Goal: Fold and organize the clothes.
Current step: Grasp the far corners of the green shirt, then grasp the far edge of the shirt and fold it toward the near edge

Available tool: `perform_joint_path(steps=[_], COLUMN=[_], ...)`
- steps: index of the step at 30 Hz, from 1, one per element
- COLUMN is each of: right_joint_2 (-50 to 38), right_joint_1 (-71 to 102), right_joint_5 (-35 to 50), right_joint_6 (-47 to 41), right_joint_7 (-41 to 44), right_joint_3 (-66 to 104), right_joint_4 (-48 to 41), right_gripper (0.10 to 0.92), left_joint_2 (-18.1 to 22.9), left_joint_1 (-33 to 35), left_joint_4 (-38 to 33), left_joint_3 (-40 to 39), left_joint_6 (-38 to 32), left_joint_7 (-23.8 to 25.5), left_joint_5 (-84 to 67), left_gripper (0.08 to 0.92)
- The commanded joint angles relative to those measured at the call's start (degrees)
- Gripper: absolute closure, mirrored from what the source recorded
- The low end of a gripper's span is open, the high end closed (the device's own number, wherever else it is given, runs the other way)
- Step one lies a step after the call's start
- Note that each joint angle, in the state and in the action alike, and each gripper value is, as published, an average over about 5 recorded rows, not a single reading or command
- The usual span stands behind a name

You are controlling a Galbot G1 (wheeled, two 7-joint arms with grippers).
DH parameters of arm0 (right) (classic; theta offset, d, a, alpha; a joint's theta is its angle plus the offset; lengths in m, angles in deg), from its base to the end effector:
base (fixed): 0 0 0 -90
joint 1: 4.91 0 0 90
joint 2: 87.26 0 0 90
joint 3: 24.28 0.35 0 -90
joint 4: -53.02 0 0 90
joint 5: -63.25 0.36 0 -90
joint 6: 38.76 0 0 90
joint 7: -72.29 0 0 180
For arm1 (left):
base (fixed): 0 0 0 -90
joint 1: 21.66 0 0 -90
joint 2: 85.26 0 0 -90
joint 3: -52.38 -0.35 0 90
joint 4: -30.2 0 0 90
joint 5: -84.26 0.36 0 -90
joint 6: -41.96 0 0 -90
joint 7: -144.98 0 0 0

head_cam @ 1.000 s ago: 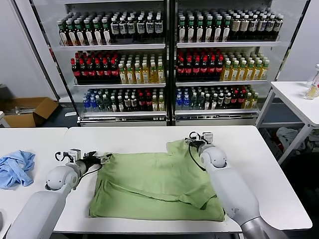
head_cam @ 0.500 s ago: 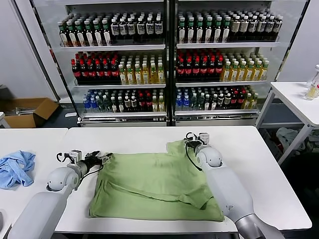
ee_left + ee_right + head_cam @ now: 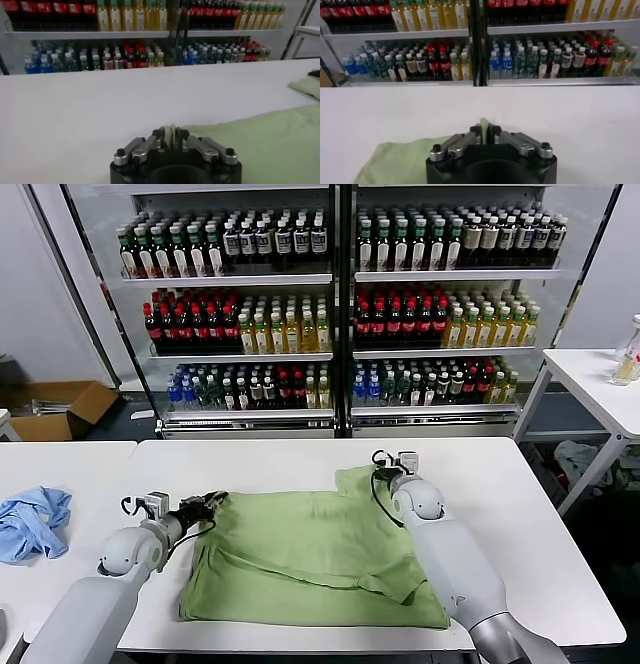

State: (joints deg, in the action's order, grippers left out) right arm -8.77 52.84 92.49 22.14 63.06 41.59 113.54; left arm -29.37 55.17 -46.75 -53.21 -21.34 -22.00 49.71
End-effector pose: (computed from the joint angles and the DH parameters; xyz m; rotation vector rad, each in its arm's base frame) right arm 0.5312 0.0204 -0.3059 0.1585 -2.5713 -0.0141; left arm 0.4223 0.1638 -0.3222 -0.3992 -2.5323 0.0137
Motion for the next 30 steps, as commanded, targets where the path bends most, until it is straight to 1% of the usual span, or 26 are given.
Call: perform_joint_path(steps=[1, 4, 6, 9, 12, 20, 26, 30], right_joint_2=[-0.1, -0.9, -2.0, -4.8, -7.9, -15.1, -19.5, -22.0], right_joint_1=[-0.1, 0.2, 0.7, 2.8, 6.1, 16.4, 24.9, 30.8], right_joint_5=[-0.2, 0.0, 0.5, 2.9, 6.1, 13.0, 14.9, 14.8], right_joint_6=[0.4, 0.8, 0.9, 0.3, -1.0, -4.0, -4.1, -4.1], right_joint_7=[0.3, 0.4, 0.4, -0.1, -0.9, -3.8, -5.0, -5.2], right_joint_3=[-0.1, -0.4, -0.7, -1.3, -0.8, 3.8, 7.2, 9.1], right_joint_4=[0.1, 2.1, 4.6, 10.8, 18.5, 38.3, 49.3, 55.0], right_gripper=[0.914, 0.915, 0.915, 0.915, 0.915, 0.915, 0.915, 0.915], left_joint_2=[-0.3, -0.8, -1.2, -2.3, -3.2, -4.9, -5.0, -5.1], left_joint_1=[0.0, -0.1, 0.3, 1.8, 4.2, 13.6, 18.8, 21.2], left_joint_4=[-0.3, -1.3, -2.5, -5.2, -8.4, -16.7, -18.8, -19.7], left_joint_3=[-0.1, 0.1, 0.5, 1.5, 3.1, 7.5, 10.0, 11.8], left_joint_6=[-3.0, -3.9, -4.6, -5.8, -6.7, -7.2, -8.1, -8.4], left_joint_7=[0.1, -0.2, -0.6, -1.1, -1.5, -2.1, -1.9, -1.5], left_joint_5=[-2.3, -4.0, -5.3, -6.9, -8.4, -9.7, -9.3, -9.3], left_gripper=[0.855, 0.908, 0.915, 0.915, 0.915, 0.915, 0.915, 0.915])
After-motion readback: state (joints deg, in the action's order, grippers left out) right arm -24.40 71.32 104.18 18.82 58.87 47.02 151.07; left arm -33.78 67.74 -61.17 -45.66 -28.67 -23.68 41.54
